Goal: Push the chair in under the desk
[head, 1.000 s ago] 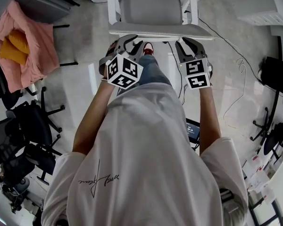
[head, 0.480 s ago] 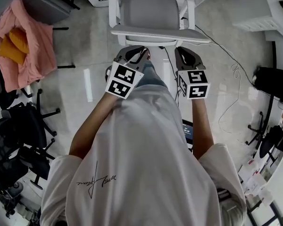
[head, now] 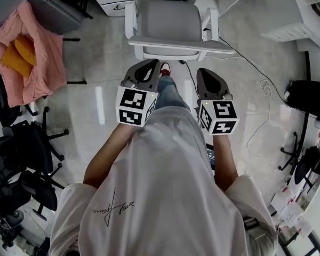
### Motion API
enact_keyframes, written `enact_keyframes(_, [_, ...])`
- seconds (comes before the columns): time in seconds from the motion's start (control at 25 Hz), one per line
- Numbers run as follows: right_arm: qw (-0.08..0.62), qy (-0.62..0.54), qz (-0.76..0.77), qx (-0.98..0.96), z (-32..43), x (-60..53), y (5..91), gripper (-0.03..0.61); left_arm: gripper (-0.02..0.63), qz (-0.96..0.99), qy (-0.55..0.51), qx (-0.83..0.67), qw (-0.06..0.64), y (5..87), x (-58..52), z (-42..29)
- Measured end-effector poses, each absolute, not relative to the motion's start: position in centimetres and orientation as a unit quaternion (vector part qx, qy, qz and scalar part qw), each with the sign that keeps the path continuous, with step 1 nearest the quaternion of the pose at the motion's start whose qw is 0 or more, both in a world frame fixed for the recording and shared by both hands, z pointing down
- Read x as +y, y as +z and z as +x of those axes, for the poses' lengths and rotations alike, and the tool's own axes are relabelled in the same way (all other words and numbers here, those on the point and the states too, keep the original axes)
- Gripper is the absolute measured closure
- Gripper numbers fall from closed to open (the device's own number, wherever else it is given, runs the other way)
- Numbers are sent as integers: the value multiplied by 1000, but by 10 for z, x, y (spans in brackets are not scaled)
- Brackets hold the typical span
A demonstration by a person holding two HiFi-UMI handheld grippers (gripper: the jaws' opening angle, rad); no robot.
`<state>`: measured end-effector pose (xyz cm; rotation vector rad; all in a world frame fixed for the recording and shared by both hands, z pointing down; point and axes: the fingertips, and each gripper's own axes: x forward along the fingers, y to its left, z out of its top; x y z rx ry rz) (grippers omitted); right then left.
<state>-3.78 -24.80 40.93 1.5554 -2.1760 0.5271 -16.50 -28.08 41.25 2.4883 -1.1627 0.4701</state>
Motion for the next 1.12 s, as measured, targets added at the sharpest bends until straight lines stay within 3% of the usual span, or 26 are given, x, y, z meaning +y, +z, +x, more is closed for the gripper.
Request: enact_keyframes(1.12, [211, 160, 534, -803, -85, -228, 387, 551, 609, 885, 142, -400, 189, 395, -261, -165])
